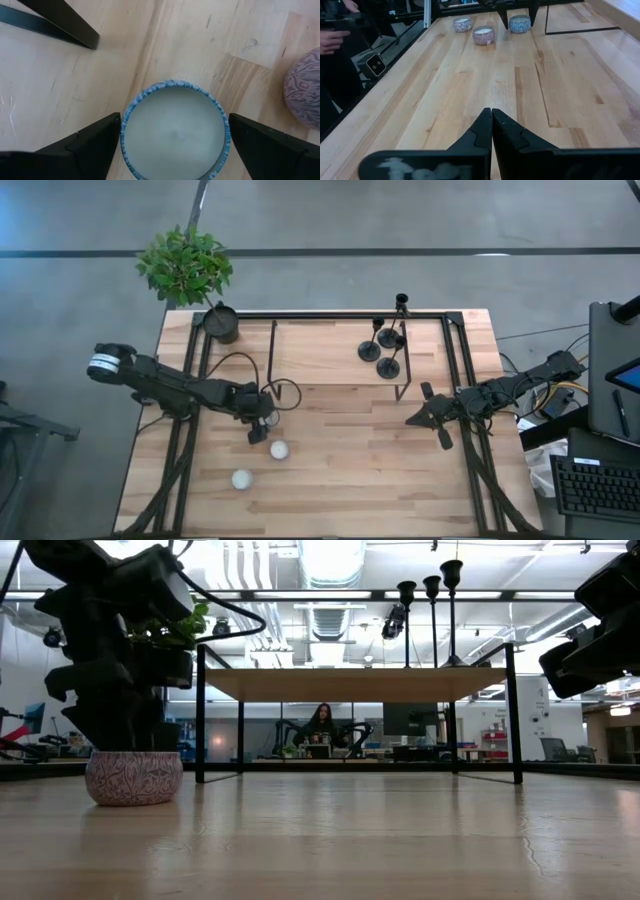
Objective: Pick & Place candle stick holders
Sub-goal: Put the blue scented candle on the shelf
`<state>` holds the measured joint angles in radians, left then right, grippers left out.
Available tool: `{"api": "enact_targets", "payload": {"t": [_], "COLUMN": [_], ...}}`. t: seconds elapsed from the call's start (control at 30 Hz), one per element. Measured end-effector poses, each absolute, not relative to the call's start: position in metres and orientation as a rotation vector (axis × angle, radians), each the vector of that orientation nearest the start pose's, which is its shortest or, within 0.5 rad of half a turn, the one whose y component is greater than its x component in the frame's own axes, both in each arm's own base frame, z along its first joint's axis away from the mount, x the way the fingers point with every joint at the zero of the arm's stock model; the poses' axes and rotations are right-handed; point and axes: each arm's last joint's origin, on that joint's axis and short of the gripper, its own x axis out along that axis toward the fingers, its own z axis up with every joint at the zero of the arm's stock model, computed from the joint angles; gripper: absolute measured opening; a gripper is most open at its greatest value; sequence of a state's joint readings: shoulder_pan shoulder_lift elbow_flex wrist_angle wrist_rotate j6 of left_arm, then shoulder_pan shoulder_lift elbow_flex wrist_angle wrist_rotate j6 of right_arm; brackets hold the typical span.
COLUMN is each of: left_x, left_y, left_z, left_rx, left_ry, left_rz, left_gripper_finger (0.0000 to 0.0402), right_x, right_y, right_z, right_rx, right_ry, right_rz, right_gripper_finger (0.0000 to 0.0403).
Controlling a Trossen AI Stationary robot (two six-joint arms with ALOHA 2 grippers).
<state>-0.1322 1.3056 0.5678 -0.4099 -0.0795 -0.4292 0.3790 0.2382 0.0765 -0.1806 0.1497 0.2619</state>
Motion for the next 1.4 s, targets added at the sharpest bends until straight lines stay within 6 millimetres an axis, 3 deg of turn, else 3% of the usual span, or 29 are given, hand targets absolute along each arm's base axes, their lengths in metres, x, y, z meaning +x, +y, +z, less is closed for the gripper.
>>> {"api": "enact_targets", "payload": {"t": [0.33, 0.87, 1.13, 1.4], "left_x": [0.211, 0.203, 0.190, 0.187], "left_y": [-0.026, -0.025, -0.023, -0.022], "left_z": [0.150, 0.163, 0.183, 0.219], "left_rx": [-0.278, -0.304, -0.314, -0.282], "left_ry": [1.115, 1.091, 1.047, 1.090], "left_rz": [0.206, 0.214, 0.211, 0.228], "left_gripper_finger": [0.0282, 0.0286, 0.0286, 0.0287], "right_x": [0.100, 0.100, 0.100, 0.100], "right_y": [0.035, 0.035, 0.035, 0.035], "right_z": [0.153, 0.153, 0.153, 0.153], "right_rx": [0.169, 0.169, 0.169, 0.169], "right_ry": [0.358, 0.359, 0.359, 0.359], "right_rz": [0.182, 0.182, 0.182, 0.182], "right_gripper_finger": [0.0008, 0.0008, 0.0008, 0.0008]}}
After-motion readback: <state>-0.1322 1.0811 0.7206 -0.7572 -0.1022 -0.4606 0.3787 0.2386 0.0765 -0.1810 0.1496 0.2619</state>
